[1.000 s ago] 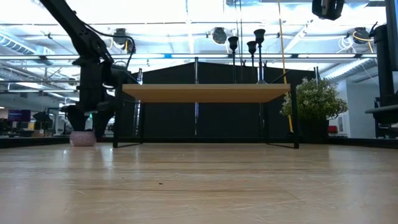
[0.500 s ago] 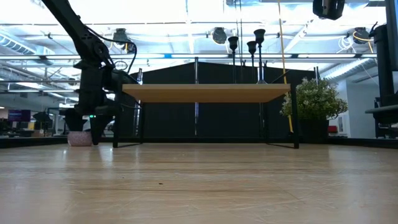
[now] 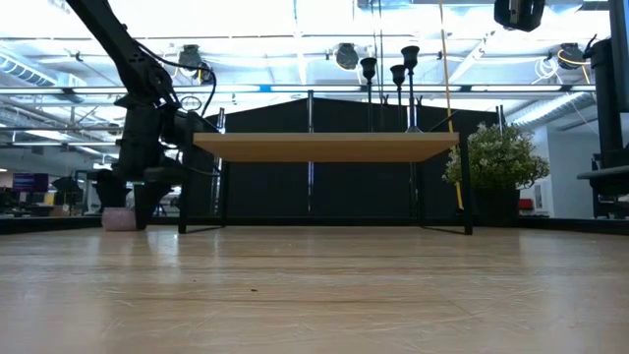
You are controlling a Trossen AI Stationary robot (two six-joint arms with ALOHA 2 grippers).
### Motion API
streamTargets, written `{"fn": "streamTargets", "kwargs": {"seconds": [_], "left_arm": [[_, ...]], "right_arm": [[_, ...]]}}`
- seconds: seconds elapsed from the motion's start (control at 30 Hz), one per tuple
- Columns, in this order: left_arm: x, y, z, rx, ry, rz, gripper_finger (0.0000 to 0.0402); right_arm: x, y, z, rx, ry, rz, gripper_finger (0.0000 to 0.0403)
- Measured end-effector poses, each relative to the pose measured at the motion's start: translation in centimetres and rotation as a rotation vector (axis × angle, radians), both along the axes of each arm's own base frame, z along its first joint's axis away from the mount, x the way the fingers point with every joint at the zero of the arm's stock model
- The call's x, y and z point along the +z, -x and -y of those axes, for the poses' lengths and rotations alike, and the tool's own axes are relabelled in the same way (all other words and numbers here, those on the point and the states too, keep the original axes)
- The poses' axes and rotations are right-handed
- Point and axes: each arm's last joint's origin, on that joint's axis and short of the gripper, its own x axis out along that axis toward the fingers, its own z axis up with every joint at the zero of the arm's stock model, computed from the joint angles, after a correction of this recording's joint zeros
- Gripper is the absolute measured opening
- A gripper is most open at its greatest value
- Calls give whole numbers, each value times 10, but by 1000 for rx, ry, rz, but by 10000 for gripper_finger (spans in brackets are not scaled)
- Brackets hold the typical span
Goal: Pick & Place candle stick holders
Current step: Put the pink and violet patterned scented candle on the shelf
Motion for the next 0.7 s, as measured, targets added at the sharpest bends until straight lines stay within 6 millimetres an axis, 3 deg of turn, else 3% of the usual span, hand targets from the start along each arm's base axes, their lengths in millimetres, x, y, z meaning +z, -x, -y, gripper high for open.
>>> {"fn": "streamTargets", "kwargs": {"seconds": [0.2, 0.7], "left_arm": [[0, -5, 1, -18, -21, 15, 292], [0, -8, 4, -46, -44, -10, 214]], "right_arm": [[0, 0, 0, 0, 0, 0, 0], [0, 0, 0, 0, 0, 0, 0]]}}
